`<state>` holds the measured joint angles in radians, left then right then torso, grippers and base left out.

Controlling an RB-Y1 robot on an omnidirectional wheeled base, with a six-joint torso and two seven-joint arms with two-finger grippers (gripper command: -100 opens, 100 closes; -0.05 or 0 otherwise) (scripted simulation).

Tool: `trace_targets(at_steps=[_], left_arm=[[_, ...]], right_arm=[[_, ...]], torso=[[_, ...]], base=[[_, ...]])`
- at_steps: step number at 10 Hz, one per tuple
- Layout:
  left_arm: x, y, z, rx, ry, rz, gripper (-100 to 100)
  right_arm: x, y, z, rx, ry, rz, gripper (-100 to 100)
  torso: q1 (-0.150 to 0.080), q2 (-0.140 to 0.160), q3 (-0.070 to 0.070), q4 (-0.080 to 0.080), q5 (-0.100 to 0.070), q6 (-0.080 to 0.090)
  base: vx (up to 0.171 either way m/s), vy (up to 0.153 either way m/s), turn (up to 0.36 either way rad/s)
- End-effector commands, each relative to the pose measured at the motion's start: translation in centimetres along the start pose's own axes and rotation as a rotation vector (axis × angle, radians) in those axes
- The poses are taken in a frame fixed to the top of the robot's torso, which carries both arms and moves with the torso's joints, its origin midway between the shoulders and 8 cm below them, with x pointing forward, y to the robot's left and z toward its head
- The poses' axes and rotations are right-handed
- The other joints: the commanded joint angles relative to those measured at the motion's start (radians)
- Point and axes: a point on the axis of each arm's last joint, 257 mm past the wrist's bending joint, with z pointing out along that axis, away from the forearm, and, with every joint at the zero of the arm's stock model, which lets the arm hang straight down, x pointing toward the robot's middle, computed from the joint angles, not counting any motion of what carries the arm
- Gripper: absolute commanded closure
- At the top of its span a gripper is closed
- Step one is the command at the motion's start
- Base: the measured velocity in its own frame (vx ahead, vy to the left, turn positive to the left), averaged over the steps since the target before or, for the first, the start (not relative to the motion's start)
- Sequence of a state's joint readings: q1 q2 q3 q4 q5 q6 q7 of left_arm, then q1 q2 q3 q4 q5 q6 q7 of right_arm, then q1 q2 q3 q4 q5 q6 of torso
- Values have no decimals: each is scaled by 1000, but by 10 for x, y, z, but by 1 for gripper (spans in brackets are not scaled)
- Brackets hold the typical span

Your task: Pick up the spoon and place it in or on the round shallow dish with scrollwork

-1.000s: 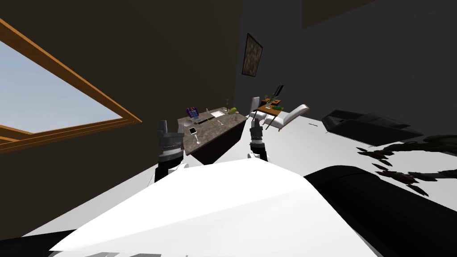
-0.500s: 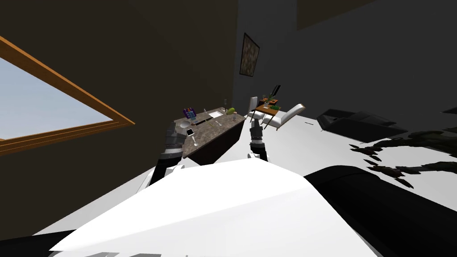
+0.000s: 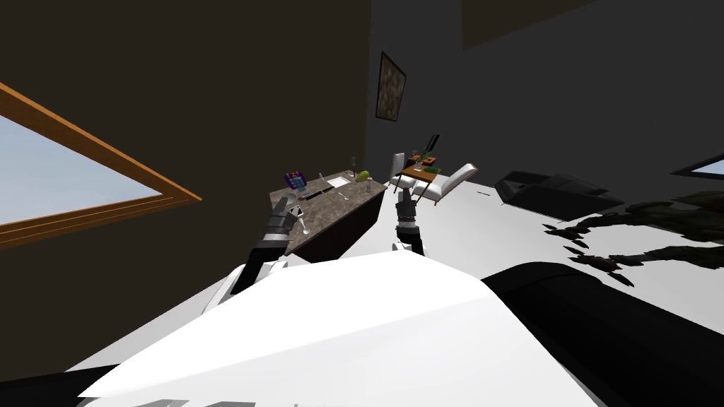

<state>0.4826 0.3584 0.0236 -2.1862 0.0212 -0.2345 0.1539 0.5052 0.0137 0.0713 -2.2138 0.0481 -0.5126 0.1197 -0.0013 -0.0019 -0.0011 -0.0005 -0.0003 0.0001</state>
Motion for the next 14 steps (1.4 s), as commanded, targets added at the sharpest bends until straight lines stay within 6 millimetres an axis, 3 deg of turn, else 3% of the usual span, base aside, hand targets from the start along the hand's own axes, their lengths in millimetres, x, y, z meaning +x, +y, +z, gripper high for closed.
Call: trace_targets(at_steps=[1, 9, 14], left_arm=[[-5, 12, 1, -44, 4, 12, -100], [-38, 85, -5, -301, 26, 119, -100], [-76, 131, -16, -477, 17, 210, -100]], right_arm=[[0, 0, 0, 0, 0, 0, 0], [0, 0, 0, 0, 0, 0, 0], [0, 0, 0, 0, 0, 0, 0]], torso=[[0, 0, 0, 0, 0, 0], [-1, 1, 0, 0, 0, 0], [0, 2, 1, 0, 0, 0]], base=[[18, -15, -32], [15, -23, -53], [9, -29, -61]])
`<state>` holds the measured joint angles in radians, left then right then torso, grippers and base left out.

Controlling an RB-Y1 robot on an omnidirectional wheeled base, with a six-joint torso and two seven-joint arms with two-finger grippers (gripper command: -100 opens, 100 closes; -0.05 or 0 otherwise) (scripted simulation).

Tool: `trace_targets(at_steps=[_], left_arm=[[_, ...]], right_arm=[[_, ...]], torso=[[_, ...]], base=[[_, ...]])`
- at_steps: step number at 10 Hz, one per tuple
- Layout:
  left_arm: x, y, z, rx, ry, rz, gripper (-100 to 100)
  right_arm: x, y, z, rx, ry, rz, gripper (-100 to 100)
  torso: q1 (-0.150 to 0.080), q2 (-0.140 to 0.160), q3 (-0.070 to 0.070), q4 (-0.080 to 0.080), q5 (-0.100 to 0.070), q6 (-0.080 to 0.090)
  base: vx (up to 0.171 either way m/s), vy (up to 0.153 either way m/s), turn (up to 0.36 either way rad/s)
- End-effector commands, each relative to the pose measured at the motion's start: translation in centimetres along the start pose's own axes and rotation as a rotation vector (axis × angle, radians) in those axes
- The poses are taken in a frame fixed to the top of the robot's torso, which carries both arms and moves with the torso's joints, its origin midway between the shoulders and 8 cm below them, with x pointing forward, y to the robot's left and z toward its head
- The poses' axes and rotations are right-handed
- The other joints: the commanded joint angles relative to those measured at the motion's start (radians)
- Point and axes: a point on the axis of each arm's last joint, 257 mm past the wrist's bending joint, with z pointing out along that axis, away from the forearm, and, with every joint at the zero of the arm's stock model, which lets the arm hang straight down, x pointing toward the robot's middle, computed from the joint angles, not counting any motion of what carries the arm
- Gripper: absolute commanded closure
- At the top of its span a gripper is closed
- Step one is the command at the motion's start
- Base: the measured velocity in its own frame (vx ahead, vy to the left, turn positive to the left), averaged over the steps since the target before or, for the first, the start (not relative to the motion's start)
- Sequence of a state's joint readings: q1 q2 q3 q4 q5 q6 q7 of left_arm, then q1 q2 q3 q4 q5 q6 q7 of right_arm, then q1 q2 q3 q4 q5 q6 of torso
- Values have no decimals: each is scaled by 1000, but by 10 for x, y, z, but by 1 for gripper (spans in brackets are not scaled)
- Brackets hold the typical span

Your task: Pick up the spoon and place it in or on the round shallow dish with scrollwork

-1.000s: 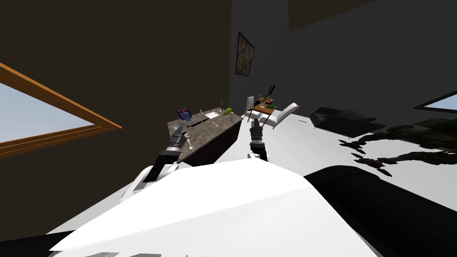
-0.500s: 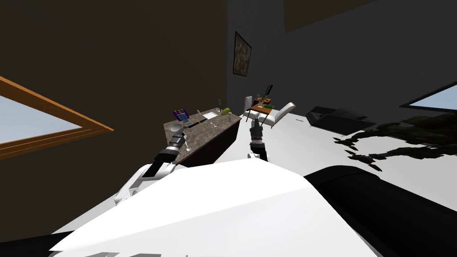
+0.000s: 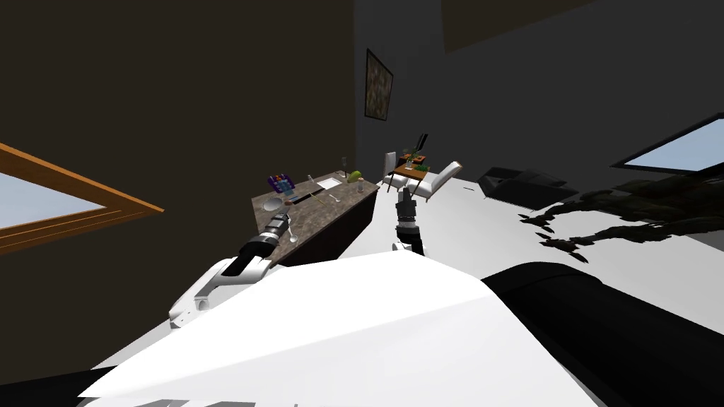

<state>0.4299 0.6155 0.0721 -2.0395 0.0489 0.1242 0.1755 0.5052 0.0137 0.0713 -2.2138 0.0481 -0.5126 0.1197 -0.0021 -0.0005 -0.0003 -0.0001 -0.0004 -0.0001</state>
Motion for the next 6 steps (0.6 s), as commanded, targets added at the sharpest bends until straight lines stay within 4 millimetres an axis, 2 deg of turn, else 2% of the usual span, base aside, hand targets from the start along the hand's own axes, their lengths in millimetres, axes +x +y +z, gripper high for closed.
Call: trace_targets(at_steps=[1, 4, 5, 6], left_arm=[[-6, 12, 2, -49, -7, 14, -100], [-29, 44, 5, -159, -23, 71, -100], [-31, 49, 4, -181, -27, 71, -100], [-42, 61, 4, -221, -34, 98, -100]], right_arm=[[0, 0, 0, 0, 0, 0, 0], [0, 0, 0, 0, 0, 0, 0], [0, 0, 0, 0, 0, 0, 0], [0, 0, 0, 0, 0, 0, 0]], torso=[[0, 0, 0, 0, 0, 0], [0, 1, 0, 0, 0, 0], [0, 1, 0, 0, 0, 0], [0, 1, 0, 0, 0, 0]], base=[[8, -29, -37], [0, -36, -62], [3, -32, -39], [1, -42, -79]])
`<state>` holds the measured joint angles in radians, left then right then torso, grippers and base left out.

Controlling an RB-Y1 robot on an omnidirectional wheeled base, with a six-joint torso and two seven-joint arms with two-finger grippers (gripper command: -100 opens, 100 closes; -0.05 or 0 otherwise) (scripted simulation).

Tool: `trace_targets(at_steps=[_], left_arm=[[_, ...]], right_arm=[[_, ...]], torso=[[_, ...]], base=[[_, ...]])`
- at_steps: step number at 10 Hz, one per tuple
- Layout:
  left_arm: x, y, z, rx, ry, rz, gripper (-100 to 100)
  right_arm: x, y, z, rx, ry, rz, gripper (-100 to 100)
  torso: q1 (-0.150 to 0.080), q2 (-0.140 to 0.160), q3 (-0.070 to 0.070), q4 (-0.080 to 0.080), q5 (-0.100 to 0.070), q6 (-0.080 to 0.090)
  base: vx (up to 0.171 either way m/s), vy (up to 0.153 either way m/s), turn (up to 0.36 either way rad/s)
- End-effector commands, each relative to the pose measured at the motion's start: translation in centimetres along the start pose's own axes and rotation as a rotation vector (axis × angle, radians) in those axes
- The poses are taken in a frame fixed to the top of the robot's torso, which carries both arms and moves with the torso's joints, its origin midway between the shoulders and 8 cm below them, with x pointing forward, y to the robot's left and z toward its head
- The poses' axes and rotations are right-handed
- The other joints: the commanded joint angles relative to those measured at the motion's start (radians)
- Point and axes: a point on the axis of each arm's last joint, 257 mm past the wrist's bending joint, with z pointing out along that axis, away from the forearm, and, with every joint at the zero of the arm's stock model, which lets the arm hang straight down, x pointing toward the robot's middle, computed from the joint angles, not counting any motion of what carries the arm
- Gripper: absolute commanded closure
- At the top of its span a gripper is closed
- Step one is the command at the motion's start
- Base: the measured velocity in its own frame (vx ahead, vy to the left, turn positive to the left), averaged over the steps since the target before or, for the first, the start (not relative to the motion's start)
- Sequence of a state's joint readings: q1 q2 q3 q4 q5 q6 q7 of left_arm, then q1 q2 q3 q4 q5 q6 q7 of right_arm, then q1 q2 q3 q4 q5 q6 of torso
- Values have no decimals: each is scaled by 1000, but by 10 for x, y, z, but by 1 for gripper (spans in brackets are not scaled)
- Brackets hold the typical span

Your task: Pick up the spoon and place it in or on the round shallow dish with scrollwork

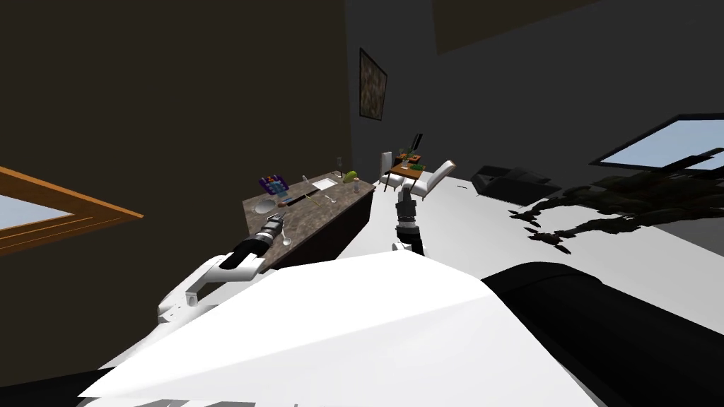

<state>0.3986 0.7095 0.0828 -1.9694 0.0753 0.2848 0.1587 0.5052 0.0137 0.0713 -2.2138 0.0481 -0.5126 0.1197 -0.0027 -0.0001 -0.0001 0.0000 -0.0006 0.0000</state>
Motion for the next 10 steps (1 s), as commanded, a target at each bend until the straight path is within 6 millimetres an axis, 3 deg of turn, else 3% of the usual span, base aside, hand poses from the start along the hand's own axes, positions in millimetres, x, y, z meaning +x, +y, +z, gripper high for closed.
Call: trace_targets(at_steps=[1, 2, 9, 10], left_arm=[[-8, 15, 1, -54, -10, 14, -100], [-19, 32, 3, -109, -20, 40, -100], [-58, 85, 3, -301, -58, 111, -100], [-70, 99, 1, -357, -69, 132, -100]], right_arm=[[0, 0, 0, 0, 0, 0, 0], [0, 0, 0, 0, 0, 0, 0], [0, 0, 0, 0, 0, 0, 0], [0, 0, 0, 0, 0, 0, 0]], torso=[[0, 0, 0, 0, 0, 0], [0, 0, 0, 0, 0, 0], [-1, 1, 0, 0, 0, 0], [0, 1, 1, 0, 0, -1]], base=[[-1, -34, -38], [-9, -46, -69], [-5, -42, -47], [-23, -51, -70]])
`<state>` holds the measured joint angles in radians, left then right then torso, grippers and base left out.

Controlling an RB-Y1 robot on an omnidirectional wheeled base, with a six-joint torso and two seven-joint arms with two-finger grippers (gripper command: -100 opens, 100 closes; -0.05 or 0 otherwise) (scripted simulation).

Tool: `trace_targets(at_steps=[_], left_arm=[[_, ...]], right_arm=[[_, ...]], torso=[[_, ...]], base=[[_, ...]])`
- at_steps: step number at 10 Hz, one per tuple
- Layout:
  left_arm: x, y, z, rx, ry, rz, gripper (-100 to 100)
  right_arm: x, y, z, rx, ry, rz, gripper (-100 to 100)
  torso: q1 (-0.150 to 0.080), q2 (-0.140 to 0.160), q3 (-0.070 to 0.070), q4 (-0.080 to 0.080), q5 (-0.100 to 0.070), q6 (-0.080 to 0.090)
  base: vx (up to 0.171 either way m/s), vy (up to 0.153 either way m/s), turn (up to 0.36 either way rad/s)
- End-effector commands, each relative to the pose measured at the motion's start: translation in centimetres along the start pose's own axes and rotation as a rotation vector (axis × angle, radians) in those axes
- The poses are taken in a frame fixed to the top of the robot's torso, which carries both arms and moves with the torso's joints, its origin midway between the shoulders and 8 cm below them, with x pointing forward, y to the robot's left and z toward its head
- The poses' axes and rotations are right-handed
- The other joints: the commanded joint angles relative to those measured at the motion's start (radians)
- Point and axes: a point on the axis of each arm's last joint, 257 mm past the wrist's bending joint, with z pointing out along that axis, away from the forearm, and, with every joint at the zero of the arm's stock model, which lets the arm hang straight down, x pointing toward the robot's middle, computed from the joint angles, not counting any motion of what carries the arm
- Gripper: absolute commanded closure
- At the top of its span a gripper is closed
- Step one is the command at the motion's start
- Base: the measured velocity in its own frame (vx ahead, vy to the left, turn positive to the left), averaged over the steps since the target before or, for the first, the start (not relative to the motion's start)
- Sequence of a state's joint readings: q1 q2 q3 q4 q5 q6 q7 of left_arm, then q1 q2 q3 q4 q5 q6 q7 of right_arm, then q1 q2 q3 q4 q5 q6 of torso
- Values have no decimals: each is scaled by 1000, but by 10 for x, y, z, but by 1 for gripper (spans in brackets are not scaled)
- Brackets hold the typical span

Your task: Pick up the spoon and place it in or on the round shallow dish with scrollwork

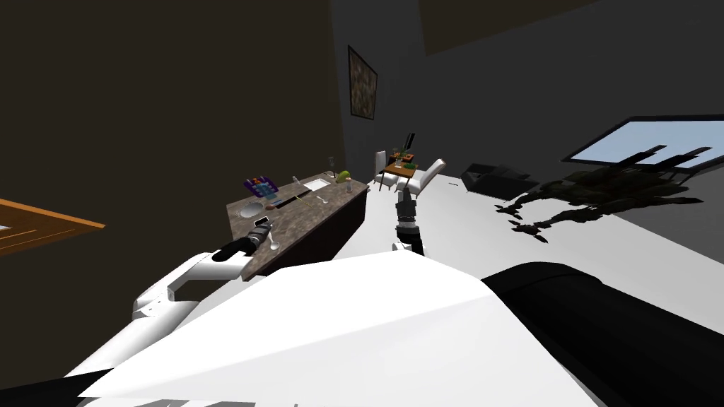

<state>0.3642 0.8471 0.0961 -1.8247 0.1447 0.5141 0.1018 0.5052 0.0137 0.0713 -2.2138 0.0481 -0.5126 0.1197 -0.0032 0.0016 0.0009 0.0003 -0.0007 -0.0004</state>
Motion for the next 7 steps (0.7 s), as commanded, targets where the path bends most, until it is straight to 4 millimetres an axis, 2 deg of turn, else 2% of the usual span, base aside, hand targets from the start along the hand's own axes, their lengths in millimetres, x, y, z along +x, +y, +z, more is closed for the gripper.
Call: trace_targets(at_steps=[1, 3, 4, 7], left_arm=[[-4, 6, 3, -33, -6, 11, -100], [-24, 33, 8, -131, -24, 49, -100], [-25, 36, 8, -139, -25, 48, -100], [-50, 74, 10, -278, -42, 91, -100]], right_arm=[[0, 0, 0, 0, 0, 0, 0], [0, 0, 0, 0, 0, 0, 0], [0, 0, 0, 0, 0, 0, 0], [0, 0, 0, 0, 0, 0, 0]], torso=[[0, 0, 0, 0, 0, 0], [0, 0, 0, 0, 0, 0], [-1, 0, 0, 0, 0, 0], [-2, 0, 0, 0, 0, 0]], base=[[-17, -37, -28], [-18, -57, -82], [-19, -54, -21], [-20, -79, -72]])
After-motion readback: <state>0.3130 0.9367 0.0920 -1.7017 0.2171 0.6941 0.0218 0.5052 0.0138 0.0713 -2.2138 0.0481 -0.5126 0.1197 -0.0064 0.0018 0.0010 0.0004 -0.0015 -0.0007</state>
